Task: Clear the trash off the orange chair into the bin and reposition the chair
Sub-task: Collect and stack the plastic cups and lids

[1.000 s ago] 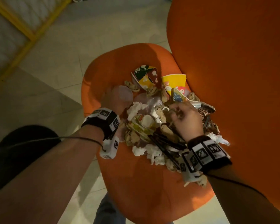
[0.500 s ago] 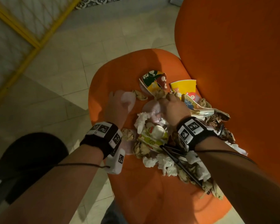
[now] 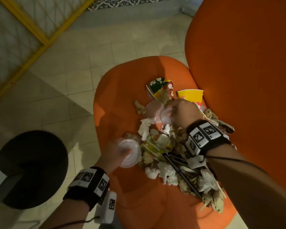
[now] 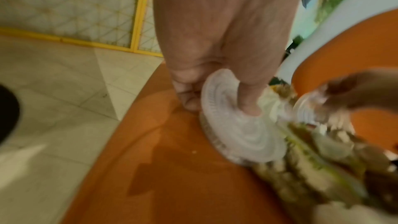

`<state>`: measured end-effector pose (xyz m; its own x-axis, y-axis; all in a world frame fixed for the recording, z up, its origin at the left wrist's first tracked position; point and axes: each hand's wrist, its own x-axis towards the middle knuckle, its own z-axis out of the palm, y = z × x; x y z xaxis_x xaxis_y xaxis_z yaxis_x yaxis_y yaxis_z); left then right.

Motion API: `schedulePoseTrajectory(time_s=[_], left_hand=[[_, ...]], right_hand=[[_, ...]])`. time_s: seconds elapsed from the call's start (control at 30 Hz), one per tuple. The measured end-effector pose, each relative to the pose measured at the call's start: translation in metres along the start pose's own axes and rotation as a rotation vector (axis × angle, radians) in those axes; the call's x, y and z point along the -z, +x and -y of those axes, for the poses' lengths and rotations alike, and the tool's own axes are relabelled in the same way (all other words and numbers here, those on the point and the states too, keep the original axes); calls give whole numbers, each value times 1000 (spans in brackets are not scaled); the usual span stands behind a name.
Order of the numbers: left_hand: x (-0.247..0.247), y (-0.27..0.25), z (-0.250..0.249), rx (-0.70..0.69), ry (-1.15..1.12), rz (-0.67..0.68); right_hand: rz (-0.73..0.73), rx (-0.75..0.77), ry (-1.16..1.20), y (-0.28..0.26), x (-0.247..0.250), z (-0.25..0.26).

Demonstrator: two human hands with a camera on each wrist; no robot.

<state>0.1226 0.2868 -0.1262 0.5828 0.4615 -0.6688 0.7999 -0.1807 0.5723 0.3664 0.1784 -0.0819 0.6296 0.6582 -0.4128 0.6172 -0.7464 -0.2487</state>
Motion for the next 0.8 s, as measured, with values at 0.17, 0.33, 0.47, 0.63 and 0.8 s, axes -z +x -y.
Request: schedulePoseTrajectory(time_s=[0.17,0.33,0.47,0.63,0.8], left_hand=[[4,6,0,-114,206,2],[-4,9,-3,-295,362,13],[-7,10,-11,-300,523,91],[-12,-3,-11,-237,544,171],[-15,-15,-8,-185,511,133]], right_hand=[[-15,94,174,1,26,-4],[145,275,143,14,24,14],[344,215,-92,32,-1,28],[416,143,-120,49,-13,35],[376,226,-324,52,-9,39]])
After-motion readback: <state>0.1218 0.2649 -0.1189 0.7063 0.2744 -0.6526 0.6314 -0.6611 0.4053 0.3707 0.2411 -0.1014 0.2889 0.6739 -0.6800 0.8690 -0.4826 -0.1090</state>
